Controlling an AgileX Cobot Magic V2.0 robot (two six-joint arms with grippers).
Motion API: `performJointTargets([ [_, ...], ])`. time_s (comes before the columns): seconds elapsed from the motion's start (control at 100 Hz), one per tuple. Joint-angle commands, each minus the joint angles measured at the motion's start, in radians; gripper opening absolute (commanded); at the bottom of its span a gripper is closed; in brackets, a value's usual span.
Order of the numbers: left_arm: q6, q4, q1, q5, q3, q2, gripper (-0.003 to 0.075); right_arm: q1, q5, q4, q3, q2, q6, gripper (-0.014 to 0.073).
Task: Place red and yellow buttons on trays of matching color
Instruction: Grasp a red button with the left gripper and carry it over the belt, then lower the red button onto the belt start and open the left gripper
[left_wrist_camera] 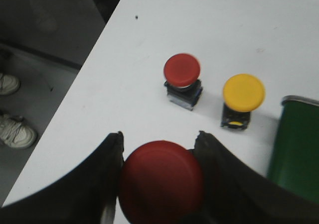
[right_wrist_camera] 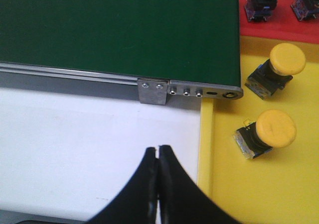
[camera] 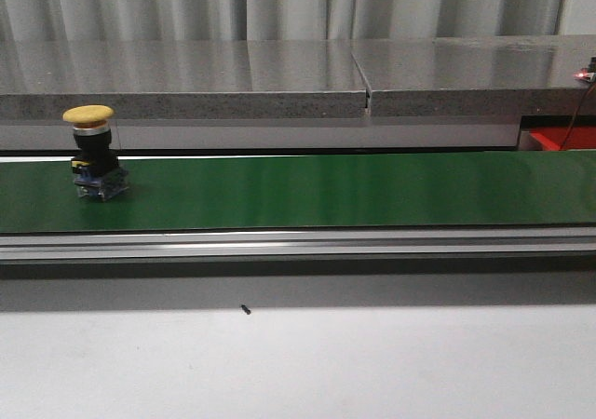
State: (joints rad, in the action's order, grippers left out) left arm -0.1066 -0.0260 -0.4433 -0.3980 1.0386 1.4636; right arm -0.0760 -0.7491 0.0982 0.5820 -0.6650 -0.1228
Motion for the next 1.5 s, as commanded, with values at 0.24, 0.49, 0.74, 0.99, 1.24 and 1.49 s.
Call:
performJointTargets([
  [0.24,0.013,0.033,0.176,-0.006,0.024,-0.09,0.0153,-0.002,0.05,0.004,0.025,0.001,-0.009,-0.0066],
  [0.49,0.013,0.02,0.273,0.025,0.022,-0.05,0.0152,-0.002,0.05,0.004,0.025,0.001,-0.009,-0.0066],
  [0.74,0.013,-0.001,0.286,0.074,-0.015,0.012,0.0153,-0.002,0.05,0.004,0.025,0.001,-0.009,-0.0066],
  [0.99,0.013,-0.028,0.286,0.1,-0.058,0.015,0.0176,-0.002,0.05,0.004,0.025,0.001,-0.009,-0.0066],
  [1.24,0.013,0.012,0.295,0.091,-0.061,0.003,0.0581,-0.002,0.05,0.004,0.025,0.001,-0.009,-0.0066],
  [1.49,0.003,0.092,0.31,0.056,-0.061,-0.117,0.0575,-0.002,0.05,0.004,0.025,0.001,-0.009,-0.0066],
])
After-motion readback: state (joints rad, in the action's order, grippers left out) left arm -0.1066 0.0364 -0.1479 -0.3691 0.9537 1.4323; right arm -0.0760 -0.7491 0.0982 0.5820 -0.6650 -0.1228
